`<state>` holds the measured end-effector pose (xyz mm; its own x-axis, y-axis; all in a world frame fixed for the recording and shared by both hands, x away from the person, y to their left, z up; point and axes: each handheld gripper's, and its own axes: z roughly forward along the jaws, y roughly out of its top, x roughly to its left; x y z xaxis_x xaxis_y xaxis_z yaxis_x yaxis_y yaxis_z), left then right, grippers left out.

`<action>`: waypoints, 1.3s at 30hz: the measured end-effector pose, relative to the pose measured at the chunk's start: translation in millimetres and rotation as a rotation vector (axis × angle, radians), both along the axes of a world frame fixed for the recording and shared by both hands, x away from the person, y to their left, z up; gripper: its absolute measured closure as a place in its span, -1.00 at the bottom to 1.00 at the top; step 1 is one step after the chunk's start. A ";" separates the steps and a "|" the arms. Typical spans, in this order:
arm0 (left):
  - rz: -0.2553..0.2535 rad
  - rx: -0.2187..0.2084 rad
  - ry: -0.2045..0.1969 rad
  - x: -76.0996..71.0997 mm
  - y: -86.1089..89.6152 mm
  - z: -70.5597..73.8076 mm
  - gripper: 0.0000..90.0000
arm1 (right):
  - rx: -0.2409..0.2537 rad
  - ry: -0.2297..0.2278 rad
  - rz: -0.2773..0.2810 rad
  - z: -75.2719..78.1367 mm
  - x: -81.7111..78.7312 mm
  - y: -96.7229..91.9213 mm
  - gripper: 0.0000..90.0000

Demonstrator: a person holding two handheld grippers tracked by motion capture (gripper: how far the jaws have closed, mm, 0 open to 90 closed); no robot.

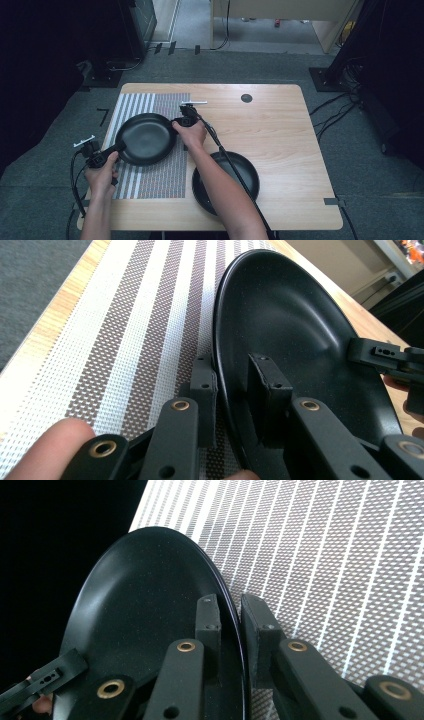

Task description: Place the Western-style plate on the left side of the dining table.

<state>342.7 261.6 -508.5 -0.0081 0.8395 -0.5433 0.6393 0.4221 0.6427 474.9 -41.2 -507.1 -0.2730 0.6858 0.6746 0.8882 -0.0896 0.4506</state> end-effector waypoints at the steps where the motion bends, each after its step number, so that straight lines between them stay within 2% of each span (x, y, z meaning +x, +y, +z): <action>1: 0.000 0.000 0.000 0.0 0.0 0.0 0.66 | 0.001 0.004 -0.001 -0.8 0.8 -0.1 0.77; 3: 0.007 0.019 0.005 1.8 -2.3 -1.6 0.65 | 0.005 0.008 -0.001 -3.4 3.0 -0.3 0.76; 7: 0.010 0.027 0.010 3.2 -4.5 -2.3 0.63 | 0.000 0.002 -0.013 -4.9 5.1 0.8 0.74; 10: 0.015 0.045 0.013 5.1 -9.4 -3.6 0.60 | 0.011 -0.017 -0.050 -4.9 7.7 1.0 0.72; 14: 0.018 0.054 0.029 6.9 -10.8 -6.3 0.56 | -0.019 -0.039 -0.046 -5.5 10.0 3.2 0.74; 20: 0.016 0.067 0.032 7.5 -12.5 -7.5 0.53 | -0.037 -0.095 -0.052 -10.4 11.4 6.4 0.76; 24: 0.006 0.083 0.023 7.3 -13.1 -7.7 0.52 | -0.042 -0.107 -0.044 -10.1 11.0 6.1 0.76; 26: -0.006 0.113 0.015 6.8 -16.0 -7.1 0.45 | -0.070 -0.124 -0.033 -8.2 9.7 6.7 0.72; 27: -0.008 0.127 0.013 6.4 -17.6 -6.6 0.36 | -0.096 -0.160 -0.029 -2.3 6.9 8.0 0.61; 28: -0.020 0.172 0.011 6.0 -21.8 -5.2 0.32 | -0.117 -0.190 -0.027 1.6 5.0 9.0 0.55; 29: -0.020 0.172 0.011 6.0 -21.8 -5.2 0.25 | -0.117 -0.190 -0.027 1.6 5.0 9.0 0.55; 30: -0.026 0.194 0.010 5.9 -24.9 -4.3 0.15 | -0.132 -0.237 -0.039 11.0 1.5 8.8 0.48; 32: -0.030 0.225 0.016 5.5 -29.2 -2.7 0.04 | -0.130 -0.261 -0.051 17.5 -0.6 6.2 0.40; 33: -0.030 0.225 0.016 5.5 -29.2 -2.7 -0.02 | -0.130 -0.261 -0.051 17.5 -0.6 6.2 0.40; 34: -0.029 0.273 0.009 4.1 -32.3 -0.1 -0.10 | -0.137 -0.278 -0.052 23.4 -2.7 2.1 0.25; 36: -0.028 0.290 0.003 2.7 -33.7 3.2 -0.13 | -0.144 -0.278 -0.050 25.3 -3.7 0.6 0.20; 37: -0.027 0.295 0.003 2.1 -34.1 4.7 -0.17 | -0.157 -0.291 -0.047 27.9 -5.4 -3.3 0.16; 39: -0.025 0.309 -0.008 -0.2 -35.3 8.6 -0.24 | -0.151 -0.304 -0.058 33.2 -9.8 -15.1 0.10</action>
<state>342.6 226.3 -499.8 0.0177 0.9649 -0.2621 0.6417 0.1901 0.7430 465.1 -56.3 -473.9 -0.4033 0.7921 0.4582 0.7068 -0.0484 0.7057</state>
